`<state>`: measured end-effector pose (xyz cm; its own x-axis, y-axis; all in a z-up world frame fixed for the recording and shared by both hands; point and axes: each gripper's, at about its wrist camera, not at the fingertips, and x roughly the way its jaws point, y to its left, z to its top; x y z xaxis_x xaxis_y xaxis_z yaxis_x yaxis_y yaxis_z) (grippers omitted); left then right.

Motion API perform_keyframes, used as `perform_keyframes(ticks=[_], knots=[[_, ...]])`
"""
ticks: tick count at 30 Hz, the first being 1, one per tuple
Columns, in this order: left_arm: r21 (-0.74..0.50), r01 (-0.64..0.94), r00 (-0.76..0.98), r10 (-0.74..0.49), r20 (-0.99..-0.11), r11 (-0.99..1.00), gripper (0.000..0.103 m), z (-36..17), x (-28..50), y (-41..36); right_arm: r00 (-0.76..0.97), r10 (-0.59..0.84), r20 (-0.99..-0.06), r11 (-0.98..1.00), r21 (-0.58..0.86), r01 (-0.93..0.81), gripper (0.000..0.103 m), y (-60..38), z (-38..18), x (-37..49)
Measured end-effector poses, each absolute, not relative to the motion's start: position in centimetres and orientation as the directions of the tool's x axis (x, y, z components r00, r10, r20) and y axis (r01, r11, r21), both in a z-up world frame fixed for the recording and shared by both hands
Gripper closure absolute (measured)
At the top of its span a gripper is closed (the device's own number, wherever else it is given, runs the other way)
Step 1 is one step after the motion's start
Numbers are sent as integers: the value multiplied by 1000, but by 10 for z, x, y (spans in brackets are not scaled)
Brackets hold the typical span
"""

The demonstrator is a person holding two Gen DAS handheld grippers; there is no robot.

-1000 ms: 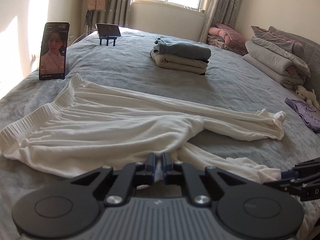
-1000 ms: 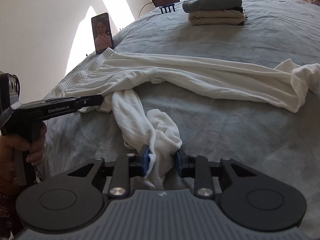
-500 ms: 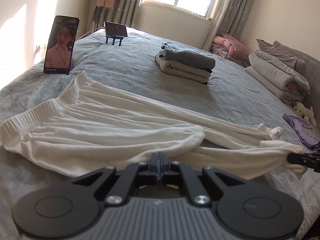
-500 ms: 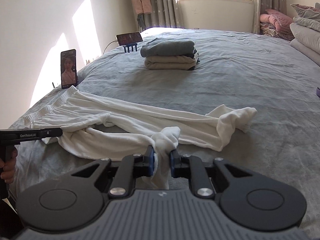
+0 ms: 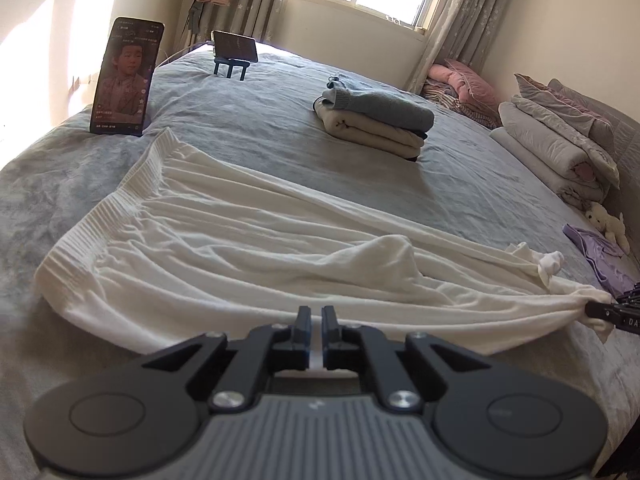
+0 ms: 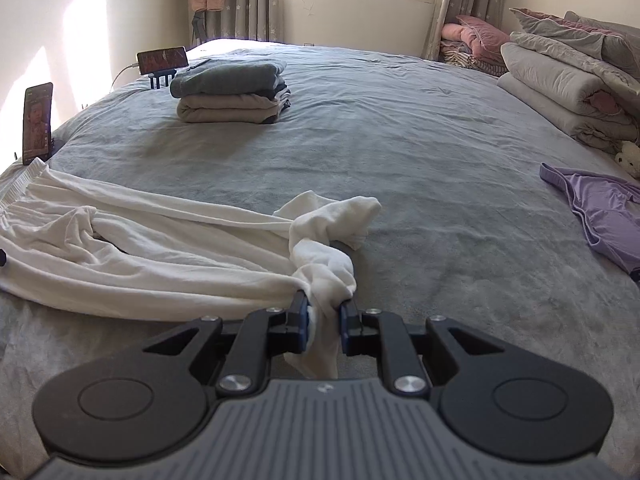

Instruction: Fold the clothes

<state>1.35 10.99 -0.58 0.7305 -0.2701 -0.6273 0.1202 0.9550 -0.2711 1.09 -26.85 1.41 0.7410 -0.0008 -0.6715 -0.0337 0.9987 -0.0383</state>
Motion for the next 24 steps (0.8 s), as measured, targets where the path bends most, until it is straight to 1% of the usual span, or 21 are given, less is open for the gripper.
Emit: perform_keyframes(ticks=[2,5,7,9,11,13,15,19,24], knots=[[-273,86,736,-246,-630,958,98,-5,12,120,723,18,-690,998,-26,-49,83,-266,11,13],[-283,29,751,-207,-627,959,96,-2,10,139,723,28,-690,997,-28,-65,76,-263,13,12],[-286,-24,771,-164,-615,958,95,1,9,157,737,50,-674,996,-21,-87,61,-258,18,9],[-279,-71,787,-118,-605,958,94,4,6,171,750,81,-656,994,-7,-113,56,-253,23,5],[-267,-122,801,-64,-595,956,92,7,4,185,759,127,-639,987,10,-157,56,-243,29,4],[-269,-169,807,-24,-590,948,92,7,2,200,754,186,-630,976,28,-218,56,-230,30,3],[-280,-195,807,-8,-591,940,92,6,0,211,740,248,-625,959,49,-281,56,-218,30,3],[-302,-218,796,-10,-605,928,92,0,-1,223,683,359,-636,910,77,-407,56,-184,26,3],[-337,-209,790,-44,-611,918,92,-2,-3,228,619,430,-657,839,39,-542,56,-144,17,0]])
